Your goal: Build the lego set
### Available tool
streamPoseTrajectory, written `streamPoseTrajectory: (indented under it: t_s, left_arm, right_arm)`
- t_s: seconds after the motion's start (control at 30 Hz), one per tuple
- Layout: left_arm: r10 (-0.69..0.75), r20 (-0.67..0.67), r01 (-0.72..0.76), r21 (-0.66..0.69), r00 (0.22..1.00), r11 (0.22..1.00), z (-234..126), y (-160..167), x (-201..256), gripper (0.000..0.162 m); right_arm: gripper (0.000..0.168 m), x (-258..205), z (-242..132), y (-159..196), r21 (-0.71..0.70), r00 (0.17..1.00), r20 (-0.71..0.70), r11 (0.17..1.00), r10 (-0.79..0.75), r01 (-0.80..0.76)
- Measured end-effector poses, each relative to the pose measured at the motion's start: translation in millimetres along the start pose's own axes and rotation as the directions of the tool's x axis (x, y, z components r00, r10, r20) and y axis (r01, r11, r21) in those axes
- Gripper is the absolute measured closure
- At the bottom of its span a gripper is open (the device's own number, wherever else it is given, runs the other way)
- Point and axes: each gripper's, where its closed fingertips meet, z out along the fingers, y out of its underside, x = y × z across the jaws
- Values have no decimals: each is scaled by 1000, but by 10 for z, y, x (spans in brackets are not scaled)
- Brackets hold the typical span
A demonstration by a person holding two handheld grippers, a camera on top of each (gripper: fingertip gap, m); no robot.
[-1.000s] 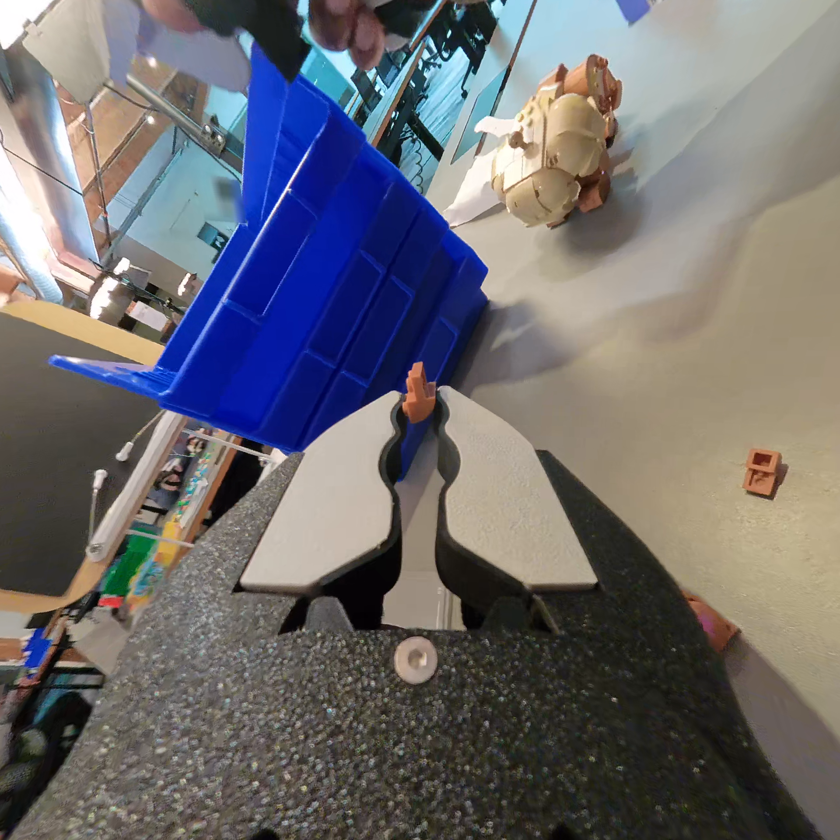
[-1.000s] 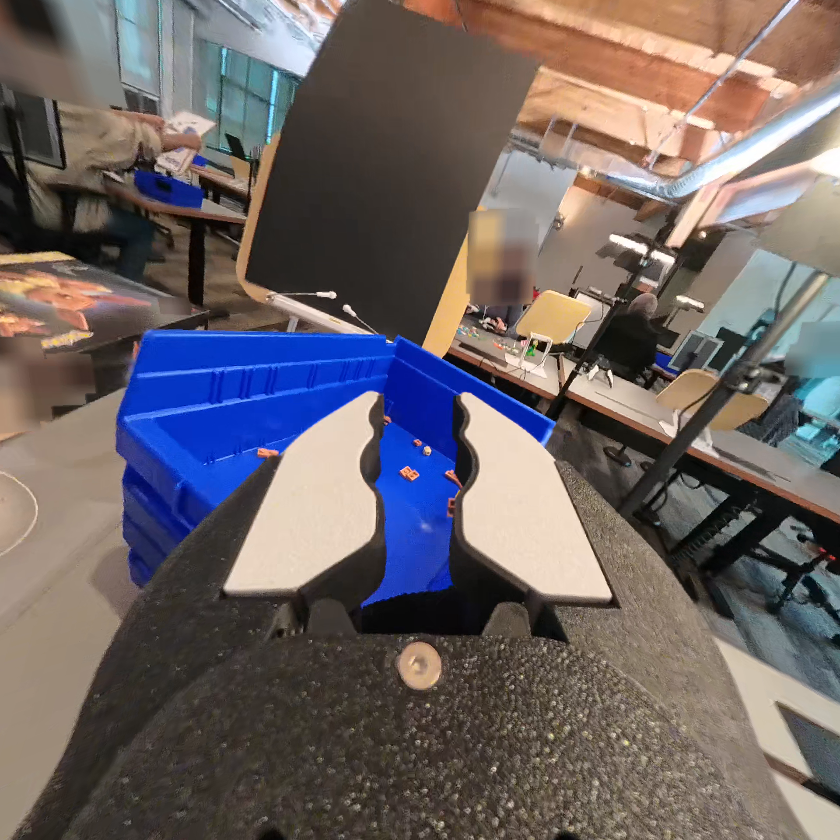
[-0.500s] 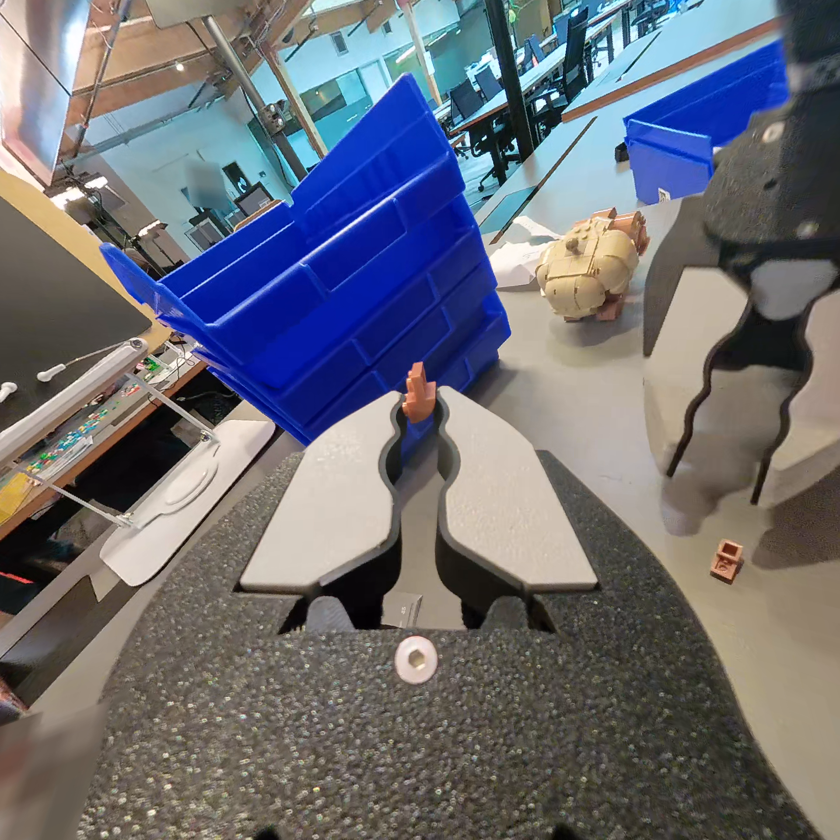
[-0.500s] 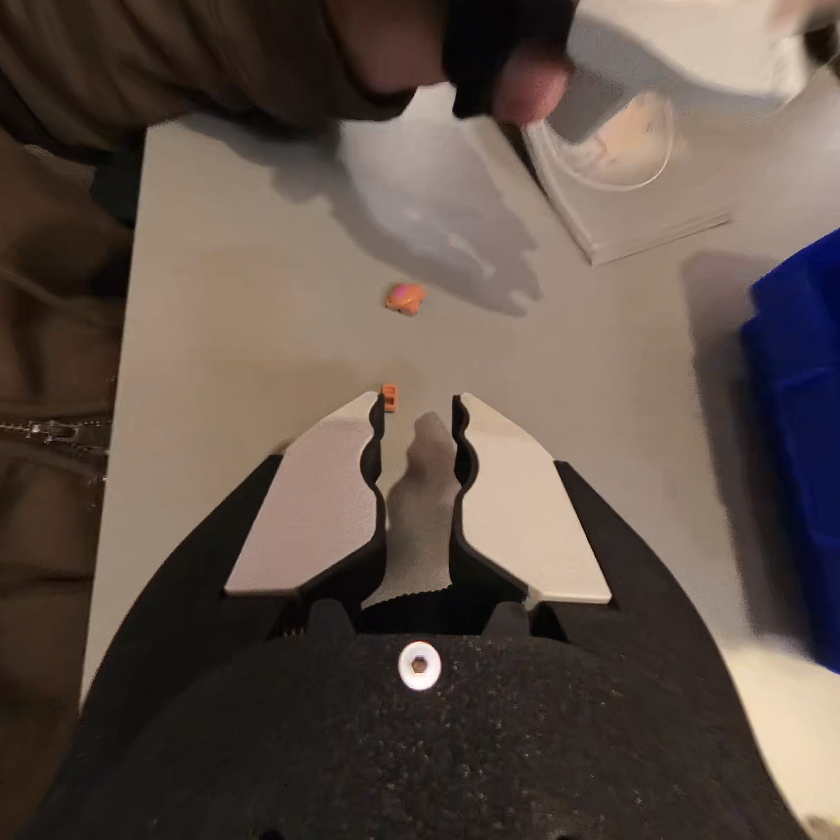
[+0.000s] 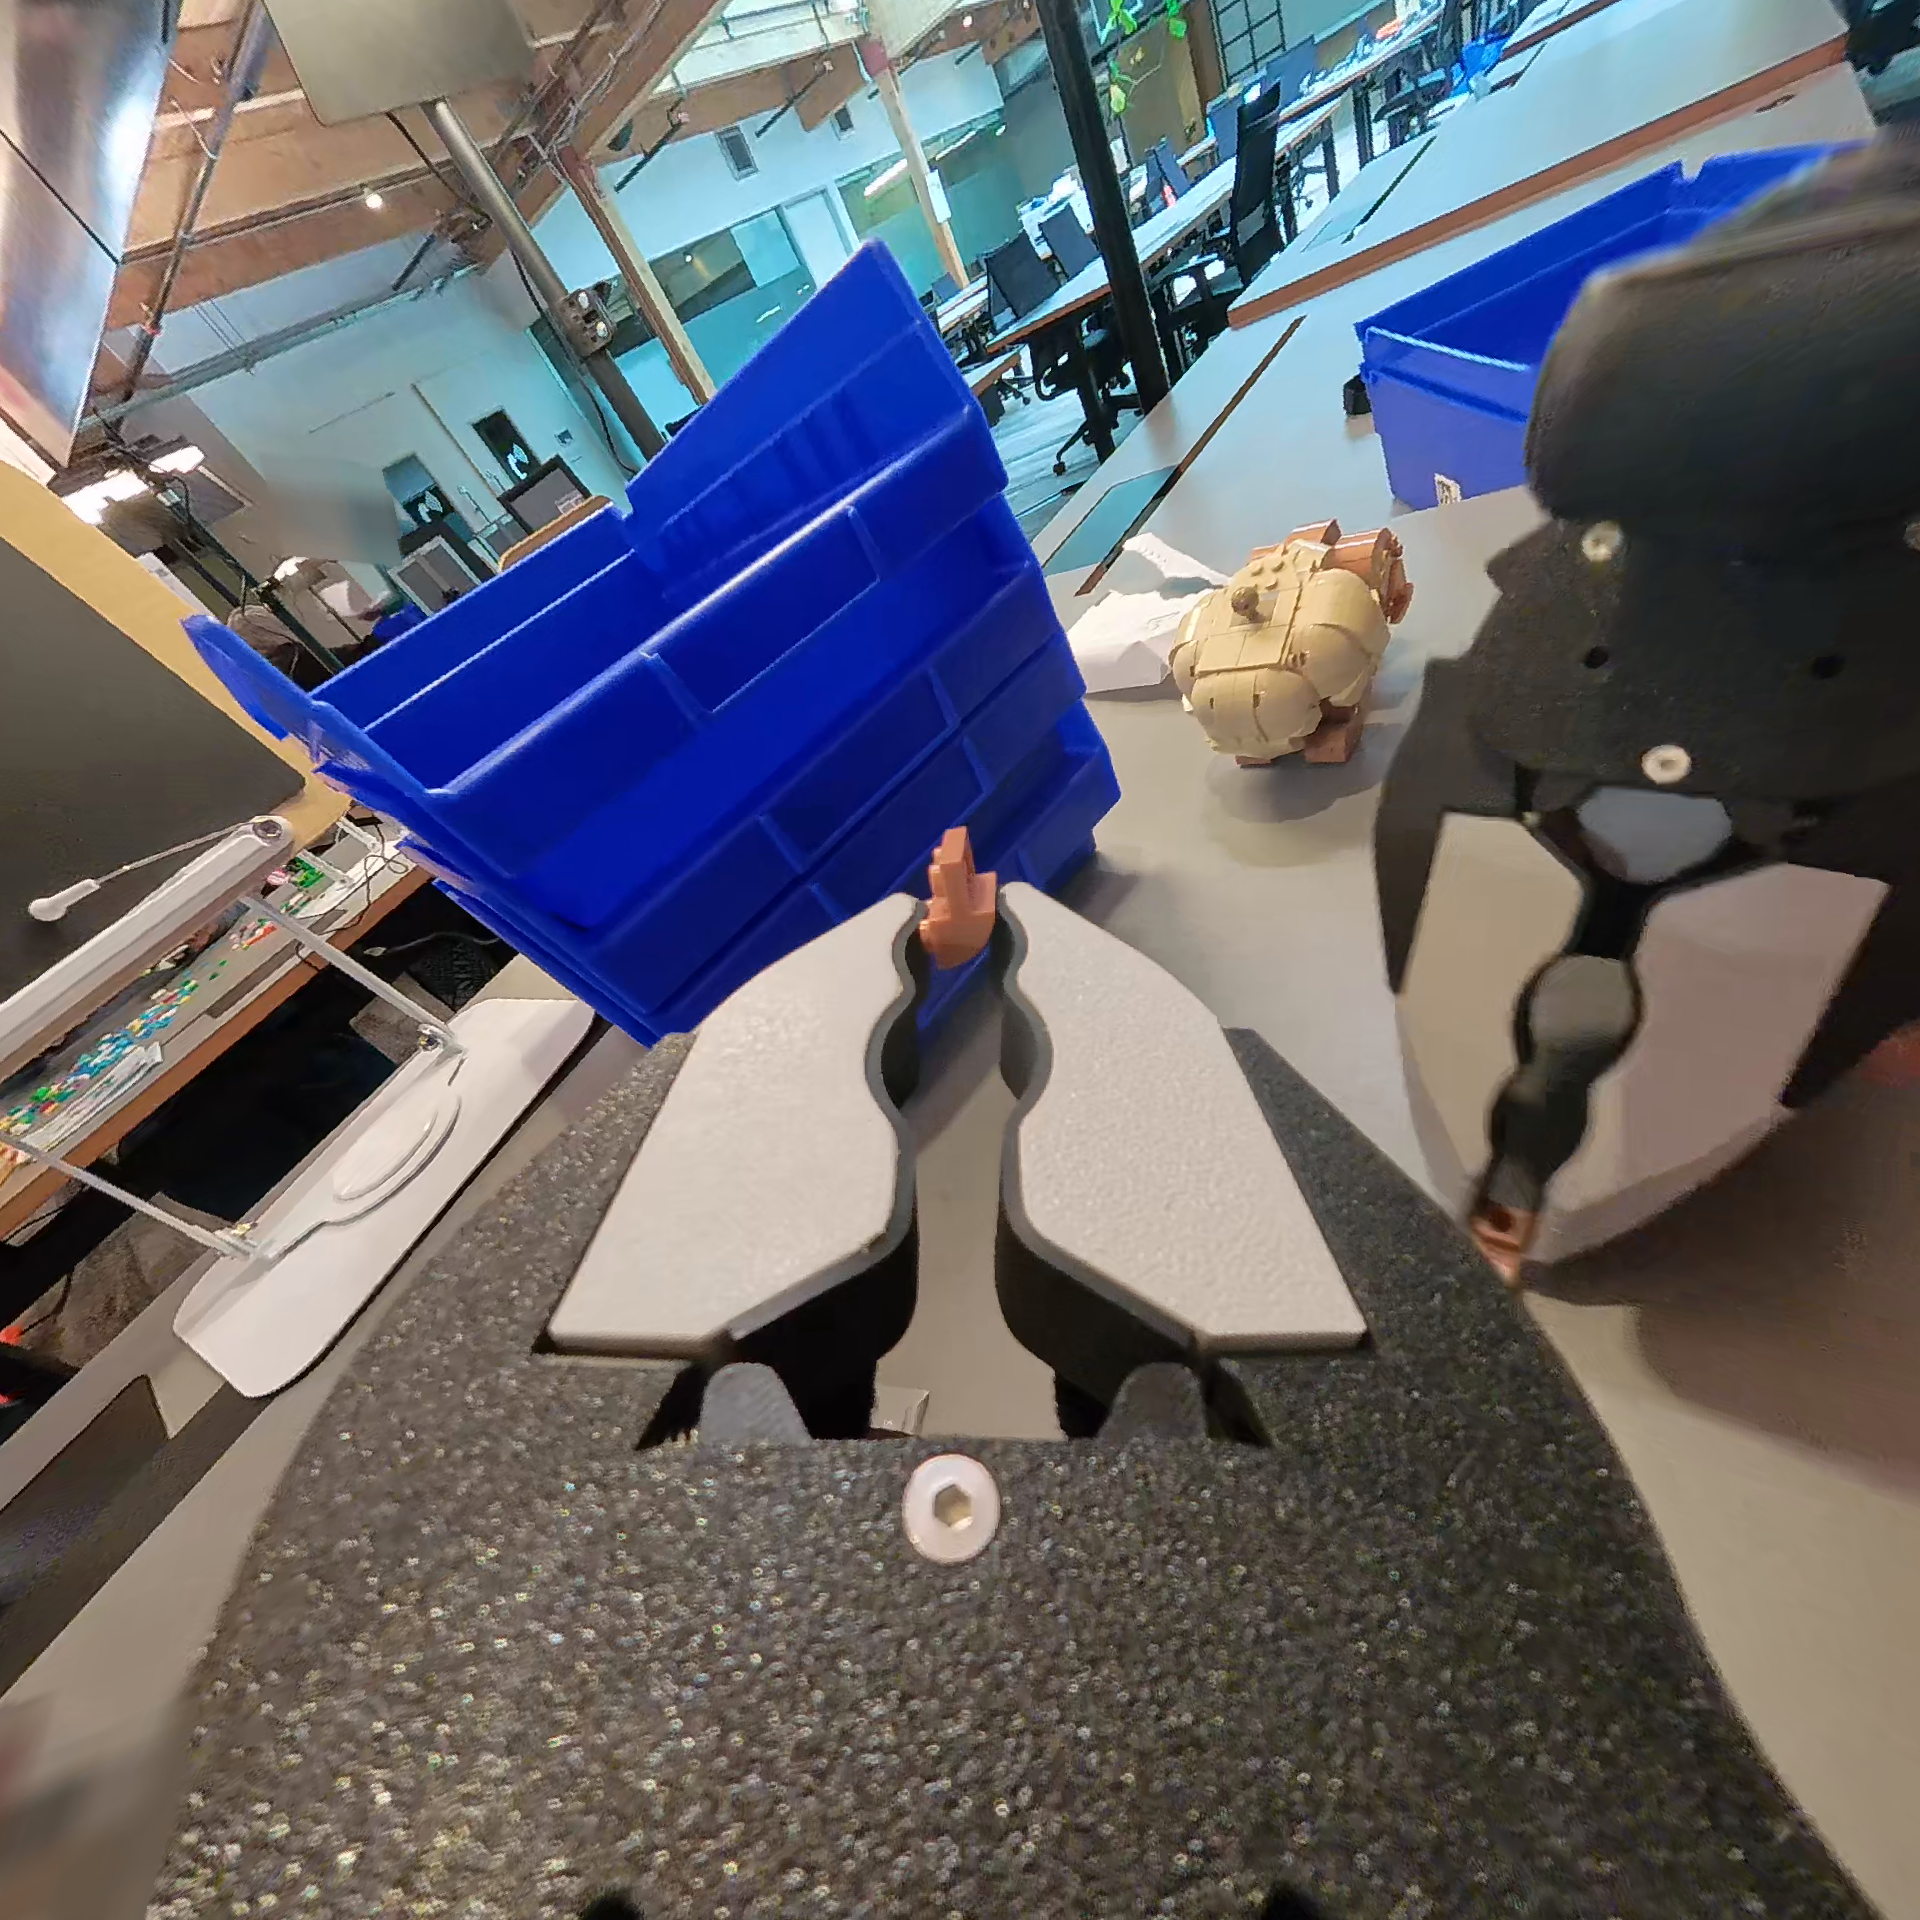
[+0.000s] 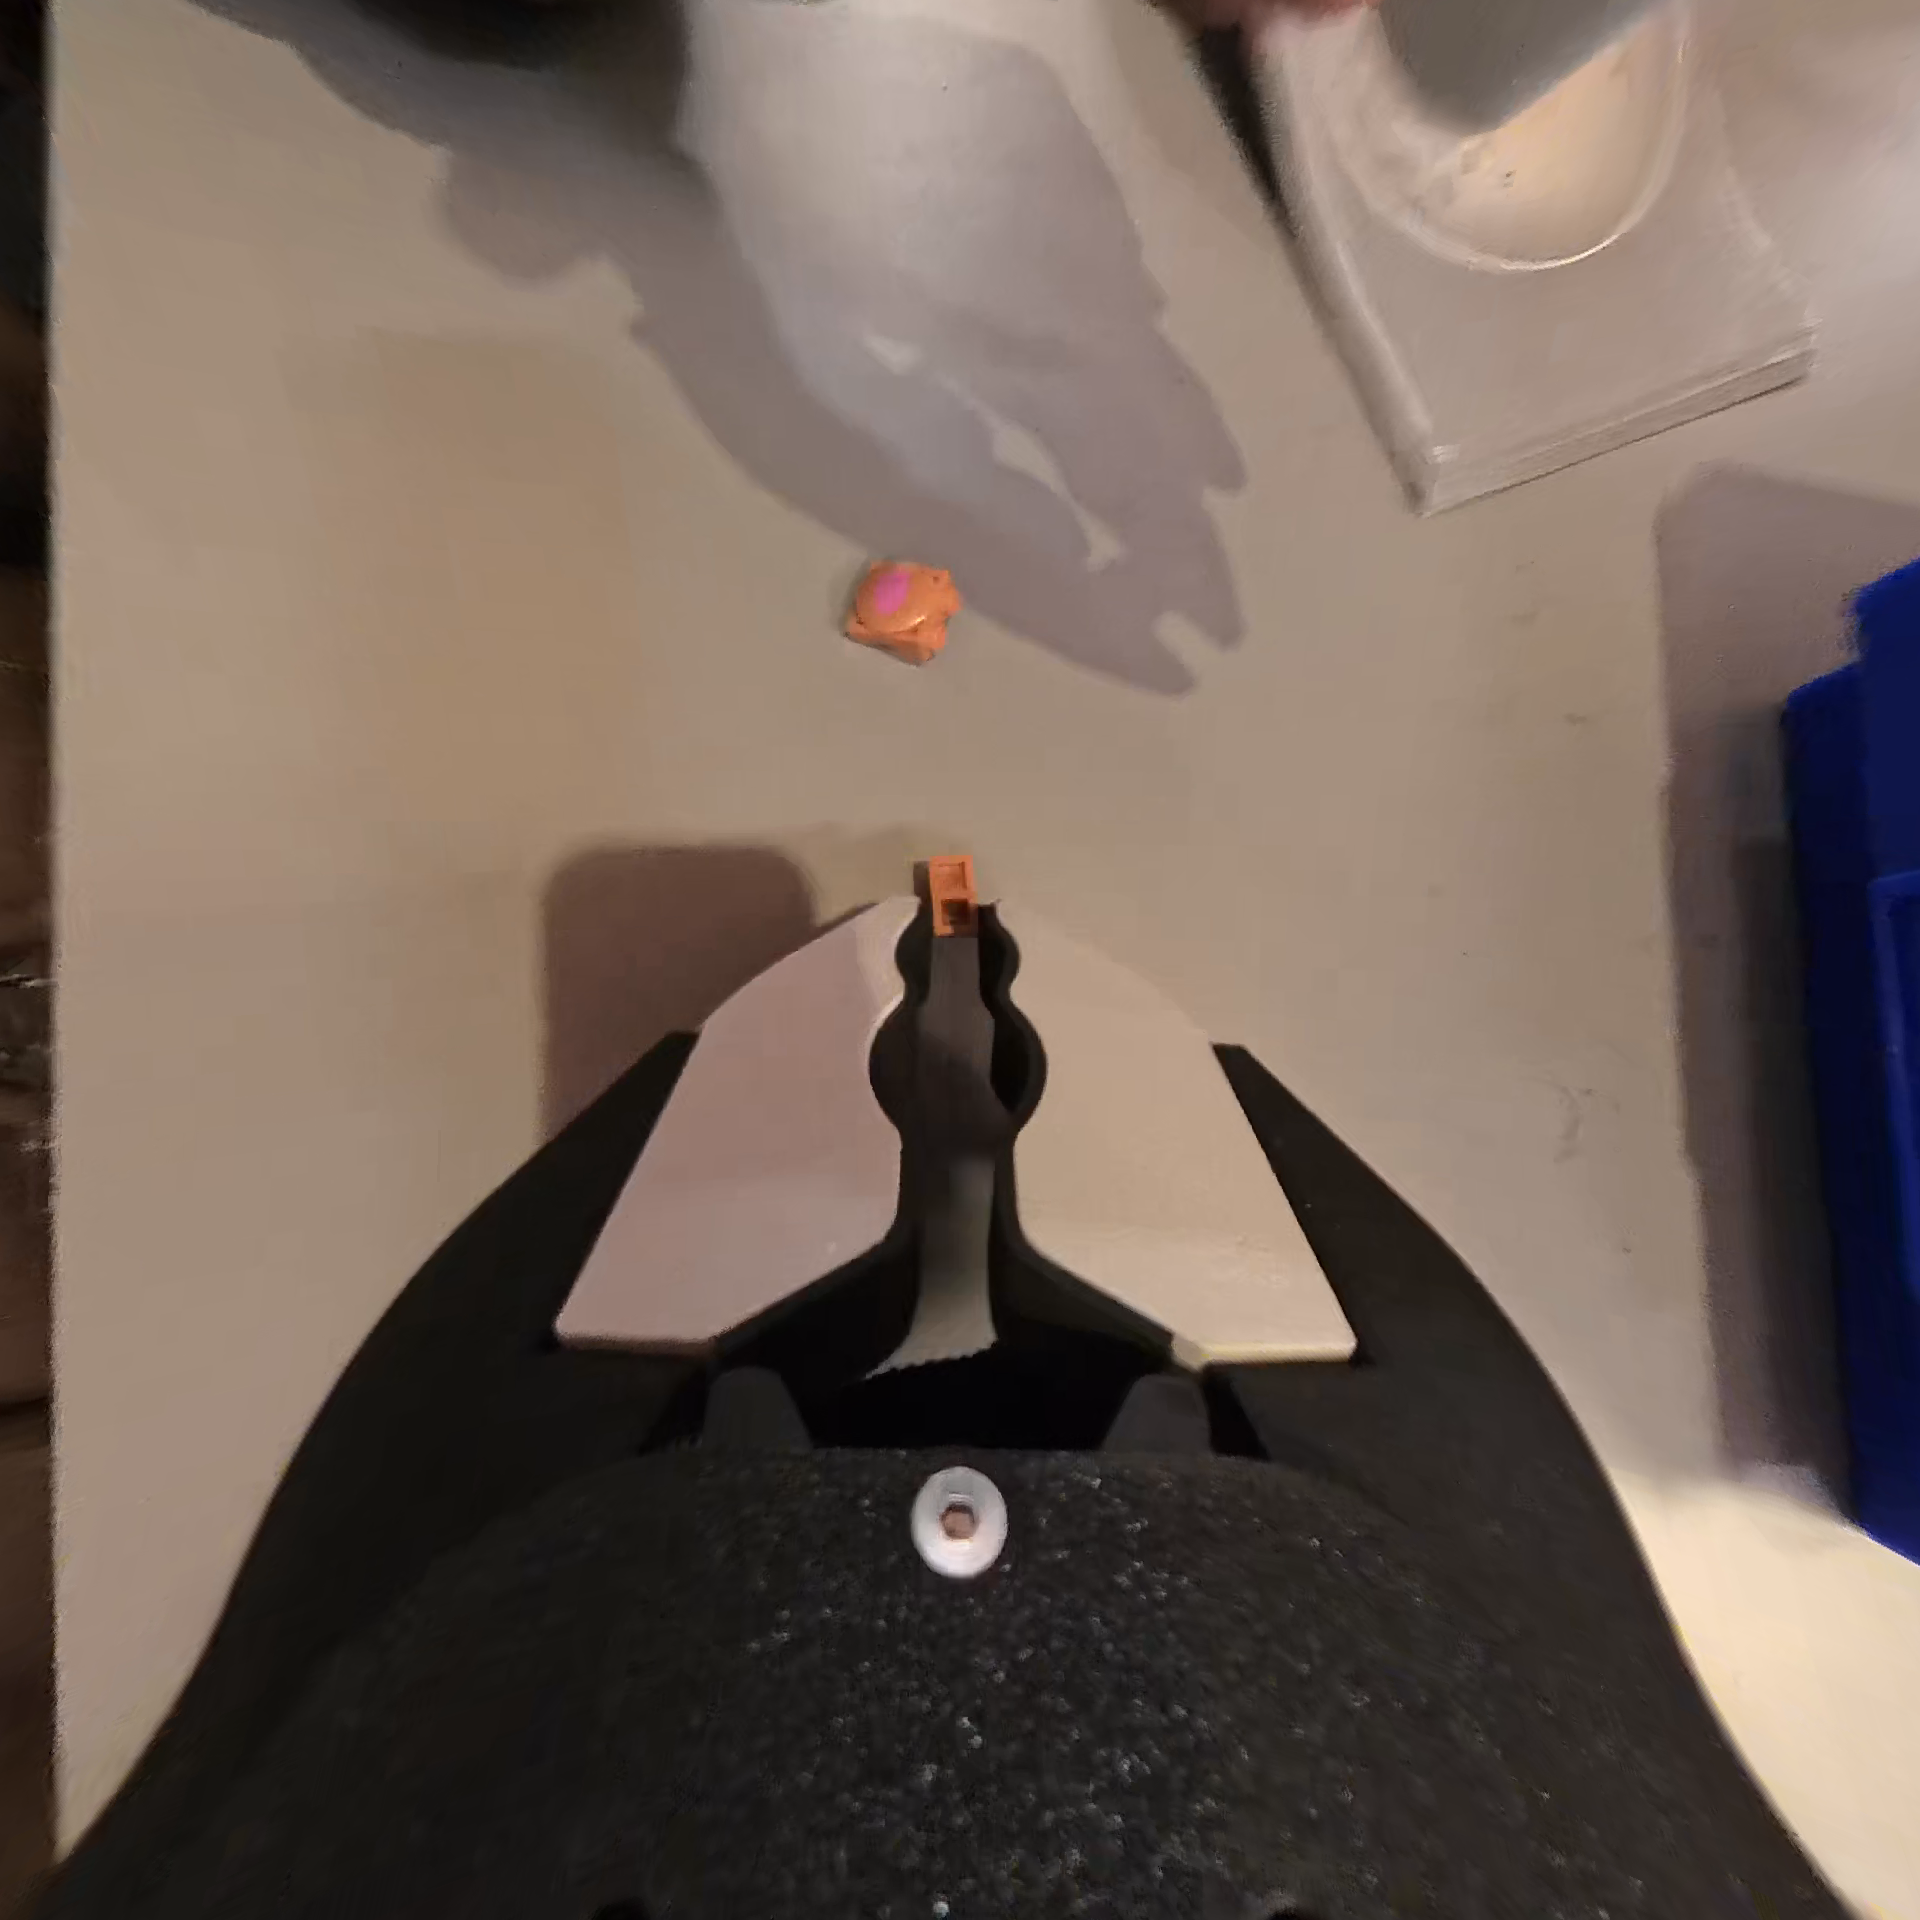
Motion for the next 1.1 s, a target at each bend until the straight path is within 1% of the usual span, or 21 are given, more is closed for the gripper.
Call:
streamPoseTrajectory:
  t_s: [0.07, 0.13, 0.17, 0.2, 0.23, 0.27, 0.3, 0.33, 0.37, 0.4, 0.43, 0.5, 0.57, 0.63, 0.7, 0.77, 0.8, 0.83, 0.97, 1.0, 1.1]
  left_arm:
    - [-21, -10, 21, 12, 1000, 1000, 2, -10, 7, 152]
    - [-46, -18, 46, 17, 999, 999, 8, -6, 6, 152]
    - [-58, -22, 58, 18, 998, 998, 12, -1, 4, 152]
    - [-68, -25, 68, 19, 997, 997, 14, 5, 4, 152]
    - [-77, -27, 77, 19, 997, 997, 15, 9, -1, 152]
    - [-85, -28, 86, 22, 996, 996, 14, 7, -6, 152]
    - [-96, -31, 97, 28, 995, 995, 10, 1, -11, 152]
    - [-109, -35, 110, 35, 993, 993, 3, -7, -16, 152]
    - [-125, -45, 127, 45, 991, 991, -4, -21, -17, 152]
    - [-145, -61, 148, 58, 988, 987, -14, -42, -14, 152]
    - [-167, -82, 173, 75, 983, 982, -25, -68, -8, 152]
    - [-223, -141, 240, 117, 965, 964, -59, -138, 8, 152]
    - [-304, -232, 344, 155, 924, 926, -97, -219, 39, 151]
    - [-395, -333, 470, 182, 856, 864, -147, -307, 60, 151]
    - [-469, -444, 593, 197, 764, 781, -206, -408, 82, 151]
    - [-506, -547, 683, 178, 667, 708, -247, -481, 135, 151]
    - [-517, -574, 708, 166, 635, 686, -250, -492, 158, 151]
    - [-519, -593, 721, 159, 616, 675, -250, -498, 183, 151]
    - [-485, -685, 737, 112, 544, 667, -292, -547, 344, 152]
    - [-478, -690, 729, 105, 543, 677, -291, -548, 377, 152]
    - [-451, -679, 680, 97, 579, 726, -264, -519, 464, 152]
  right_arm:
    - [160, 274, -199, -171, 62, 993, -119, 998, -10, 17]
    - [160, 699, -581, -485, 182, 956, -292, 983, 26, 29]
    - [160, 974, -832, -649, 237, 912, -408, 970, 50, 52]
    - [160, 1280, -1113, -781, 276, 839, -537, 958, 82, 83]
    - [160, 1588, -1390, -856, 289, 746, -655, 952, 118, 103]
    - [159, 1856, -1614, -884, 290, 661, -735, 951, 150, 106]
    - [157, 2058, -1736, -871, 286, 617, -767, 954, 176, 84]
    - [148, 2197, -1751, -826, 275, 619, -761, 961, 195, 35]
    - [135, 2278, -1726, -779, 269, 633, -744, 963, 215, -11]
    - [128, 2296, -1699, -770, 277, 648, -728, 961, 224, -21]
    - [128, 2260, -1679, -794, 291, 659, -721, 957, 214, 7]
    - [132, 2081, -1658, -892, 319, 665, -730, 939, 157, 129]
    - [134, 1771, -1564, -983, 278, 674, -738, 916, 12, 289]
    - [135, 1412, -1441, -1043, 201, 648, -744, 869, -164, 452]
    - [135, 1056, -1300, -1092, 161, 612, -733, 799, -296, 580]
    - [137, 782, -1183, -1145, 140, 562, -736, 726, -379, 673]
    - [137, 699, -1133, -1167, 124, 537, -739, 703, -406, 701]
    - [136, 647, -1089, -1185, 108, 518, -742, 688, -425, 718]
    - [129, 552, -922, -1194, 84, 499, -726, 659, -473, 747]
    - [127, 531, -907, -1202, 88, 489, -732, 646, -474, 758]
    - [129, 436, -884, -1231, 116, 470, -746, 604, -471, 788]
